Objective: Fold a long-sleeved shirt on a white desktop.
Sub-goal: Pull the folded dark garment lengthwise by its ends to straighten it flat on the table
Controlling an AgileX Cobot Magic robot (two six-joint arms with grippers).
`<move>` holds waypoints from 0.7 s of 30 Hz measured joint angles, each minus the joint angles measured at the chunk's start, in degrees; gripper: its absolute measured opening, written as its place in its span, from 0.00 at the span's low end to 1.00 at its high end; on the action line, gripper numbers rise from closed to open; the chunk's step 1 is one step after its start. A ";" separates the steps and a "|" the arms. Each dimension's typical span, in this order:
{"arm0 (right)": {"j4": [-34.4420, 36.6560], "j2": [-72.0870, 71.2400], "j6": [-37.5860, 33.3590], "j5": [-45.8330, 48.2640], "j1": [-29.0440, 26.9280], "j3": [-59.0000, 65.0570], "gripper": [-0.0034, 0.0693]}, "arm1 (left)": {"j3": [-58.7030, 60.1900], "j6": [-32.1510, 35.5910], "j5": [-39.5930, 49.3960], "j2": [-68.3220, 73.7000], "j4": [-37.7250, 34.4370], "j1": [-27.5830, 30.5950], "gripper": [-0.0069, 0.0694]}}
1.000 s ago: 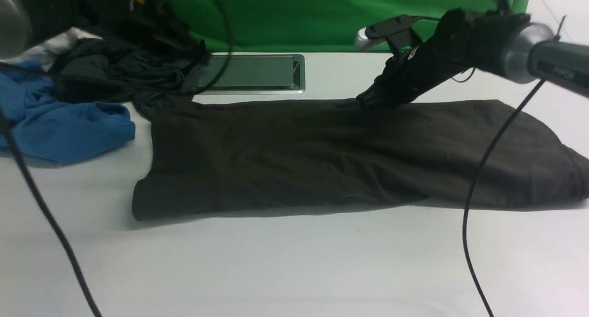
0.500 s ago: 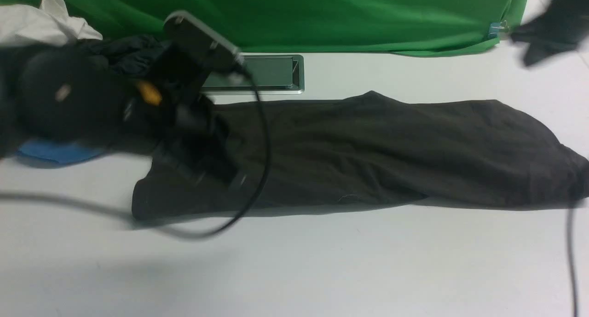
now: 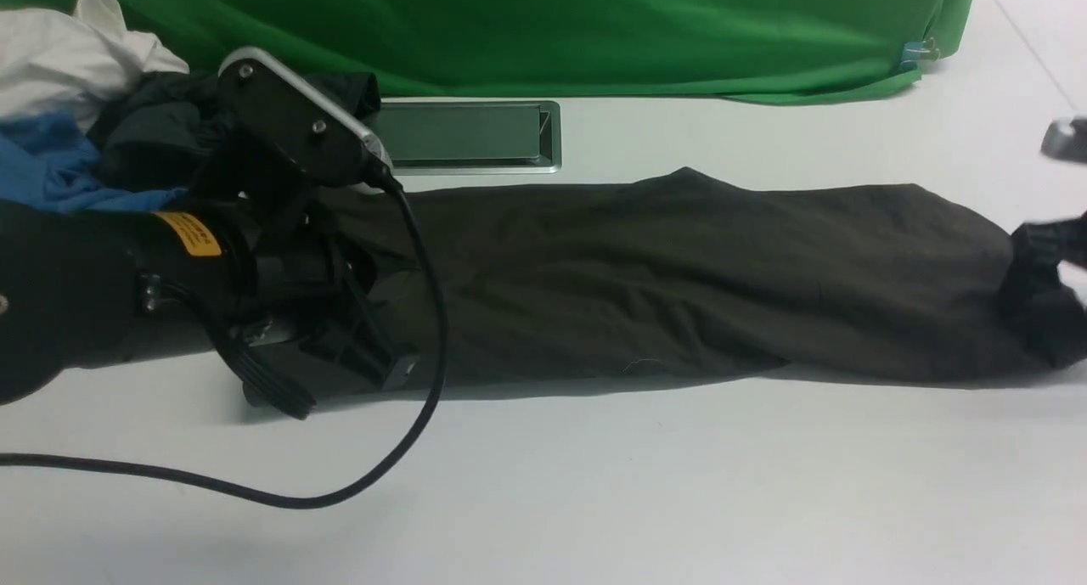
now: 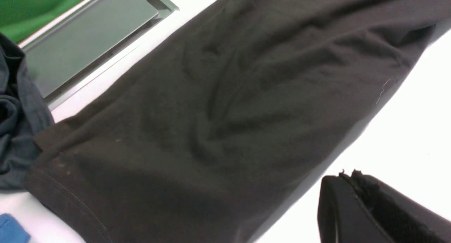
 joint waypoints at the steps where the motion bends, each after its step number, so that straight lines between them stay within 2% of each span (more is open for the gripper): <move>1: 0.10 0.35 -0.22 -0.50 0.00 0.00 1.00 | 0.00 0.00 0.00 0.00 -0.04 0.00 0.11; 6: 0.01 0.92 -0.43 -0.91 0.34 -0.35 0.96 | 0.00 0.00 -0.06 0.00 -0.04 0.00 0.11; 9: -0.45 1.03 -1.18 -0.91 1.56 -0.42 0.82 | 0.00 0.00 -0.06 0.00 -0.04 0.00 0.11; 11: -0.59 1.10 -2.49 -0.86 3.44 -0.42 0.58 | 0.00 0.00 0.00 0.00 -0.04 0.00 0.11; 12: -0.59 1.10 -2.84 -0.86 3.76 -0.42 0.51 | 0.00 0.00 0.00 0.00 -0.04 0.00 0.11; 13: -0.53 1.10 -4.03 -0.62 4.93 -0.49 0.28 | 0.00 0.00 0.14 -0.06 -0.04 0.00 0.11; 14: -0.62 1.10 -4.10 -0.63 4.98 -0.49 0.28 | 0.00 0.00 0.13 -0.06 -0.04 0.00 0.11; 15: -0.94 0.83 -4.33 -0.52 5.03 -0.49 0.19 | 0.05 0.05 0.47 -0.24 -0.04 0.00 0.11; 19: -3.91 -1.20 -2.97 1.13 4.02 0.26 0.18 | 0.11 0.27 1.62 -1.49 -0.04 0.00 0.11; 21: -7.37 -4.24 0.20 2.11 2.28 0.57 0.18 | 0.15 0.27 2.22 -2.73 0.02 0.00 0.11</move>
